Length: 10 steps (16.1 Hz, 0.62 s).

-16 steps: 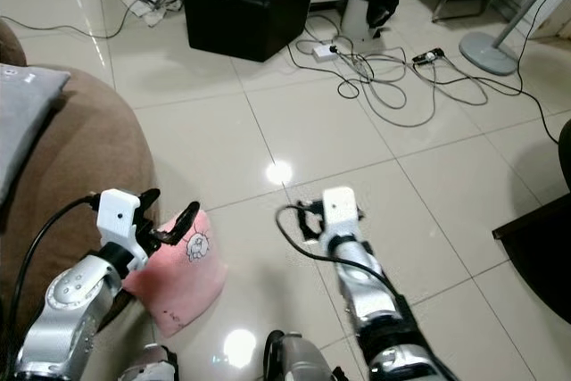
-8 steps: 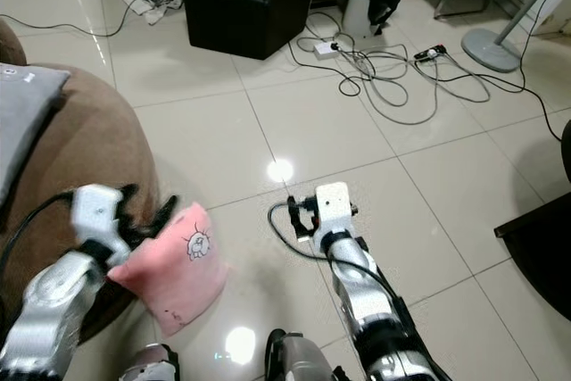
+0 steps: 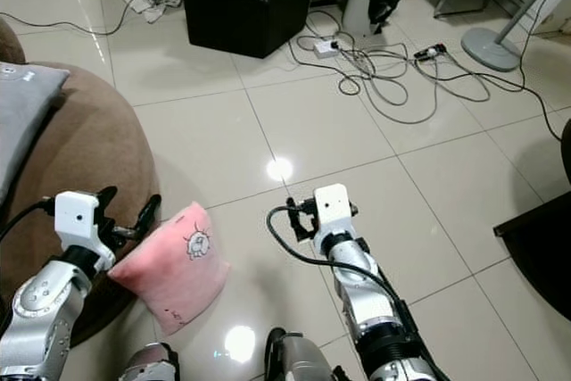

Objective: Move the pillow to the sofa from floor

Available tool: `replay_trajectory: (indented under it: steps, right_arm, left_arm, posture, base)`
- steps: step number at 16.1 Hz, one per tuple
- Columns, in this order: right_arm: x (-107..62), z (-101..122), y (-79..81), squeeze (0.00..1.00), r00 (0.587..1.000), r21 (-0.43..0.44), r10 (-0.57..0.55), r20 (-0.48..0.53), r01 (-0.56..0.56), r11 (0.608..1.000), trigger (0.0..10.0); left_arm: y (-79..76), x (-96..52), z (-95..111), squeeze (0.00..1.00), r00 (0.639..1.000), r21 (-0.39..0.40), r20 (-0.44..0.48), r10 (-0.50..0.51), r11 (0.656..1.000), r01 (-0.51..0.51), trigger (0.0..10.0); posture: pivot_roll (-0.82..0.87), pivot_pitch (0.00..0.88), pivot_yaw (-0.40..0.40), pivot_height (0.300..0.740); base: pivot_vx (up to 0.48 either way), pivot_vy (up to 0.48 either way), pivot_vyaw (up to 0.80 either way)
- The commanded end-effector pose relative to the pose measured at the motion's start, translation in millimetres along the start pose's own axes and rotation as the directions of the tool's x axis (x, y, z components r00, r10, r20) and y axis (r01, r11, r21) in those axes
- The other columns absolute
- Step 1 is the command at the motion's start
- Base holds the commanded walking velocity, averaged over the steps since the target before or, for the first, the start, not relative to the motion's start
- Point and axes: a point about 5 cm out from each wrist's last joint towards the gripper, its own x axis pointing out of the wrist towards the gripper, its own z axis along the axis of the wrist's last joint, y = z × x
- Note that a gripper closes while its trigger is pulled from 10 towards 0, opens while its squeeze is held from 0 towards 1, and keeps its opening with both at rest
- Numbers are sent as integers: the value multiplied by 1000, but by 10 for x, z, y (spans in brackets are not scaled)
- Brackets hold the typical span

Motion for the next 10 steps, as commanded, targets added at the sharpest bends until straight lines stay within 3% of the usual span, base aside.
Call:
replay_trajectory:
  steps: [1, 10]
  right_arm:
    - [-18, -27, -29, 0, 1000, -2, -7, -18, 7, 1000, 10000]
    - [48, 9, 52, 0, 999, -6, 35, -32, -35, 999, 10000]
  left_arm:
    - [-23, -23, -56, 0, 1000, -14, -13, -4, 1000, 4, 10000]
    - [-18, -36, -81, 0, 1000, -15, -26, 0, 1000, 0, 10000]
  posture:
    - [195, 226, -146, 740]
    - [239, 213, -161, 740]
  base:
    - [0, 0, 0]
    - [0, 0, 0]
